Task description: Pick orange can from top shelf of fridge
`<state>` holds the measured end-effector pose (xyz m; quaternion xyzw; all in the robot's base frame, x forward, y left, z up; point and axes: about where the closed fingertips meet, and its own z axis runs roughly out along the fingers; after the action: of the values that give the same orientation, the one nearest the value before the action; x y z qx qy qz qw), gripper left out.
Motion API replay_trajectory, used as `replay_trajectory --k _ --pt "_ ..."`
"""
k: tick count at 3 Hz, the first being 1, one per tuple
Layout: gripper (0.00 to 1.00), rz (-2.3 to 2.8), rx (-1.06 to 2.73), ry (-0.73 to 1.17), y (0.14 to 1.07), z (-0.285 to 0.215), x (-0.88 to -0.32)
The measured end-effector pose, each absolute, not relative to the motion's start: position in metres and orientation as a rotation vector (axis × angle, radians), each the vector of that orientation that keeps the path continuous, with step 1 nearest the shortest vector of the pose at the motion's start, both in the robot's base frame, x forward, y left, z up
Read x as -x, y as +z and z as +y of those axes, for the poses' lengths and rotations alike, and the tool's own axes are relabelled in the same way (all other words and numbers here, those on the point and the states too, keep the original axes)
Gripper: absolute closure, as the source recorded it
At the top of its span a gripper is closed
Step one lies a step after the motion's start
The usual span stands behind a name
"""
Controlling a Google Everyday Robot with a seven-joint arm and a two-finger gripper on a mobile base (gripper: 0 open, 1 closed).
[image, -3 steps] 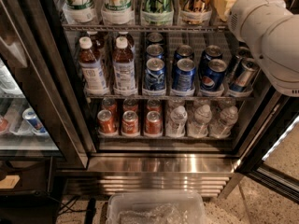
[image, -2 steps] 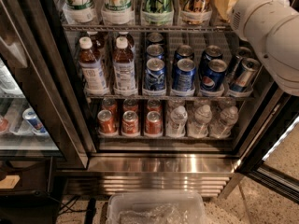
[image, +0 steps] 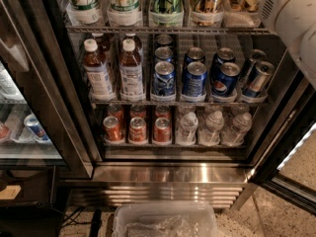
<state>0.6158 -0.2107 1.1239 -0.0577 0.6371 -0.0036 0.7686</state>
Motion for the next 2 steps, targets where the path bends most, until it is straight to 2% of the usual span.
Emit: replay_trajectory --k 2 --pt "1.0 1.417 0.146 0.013 1.12 -0.206 -0.604"
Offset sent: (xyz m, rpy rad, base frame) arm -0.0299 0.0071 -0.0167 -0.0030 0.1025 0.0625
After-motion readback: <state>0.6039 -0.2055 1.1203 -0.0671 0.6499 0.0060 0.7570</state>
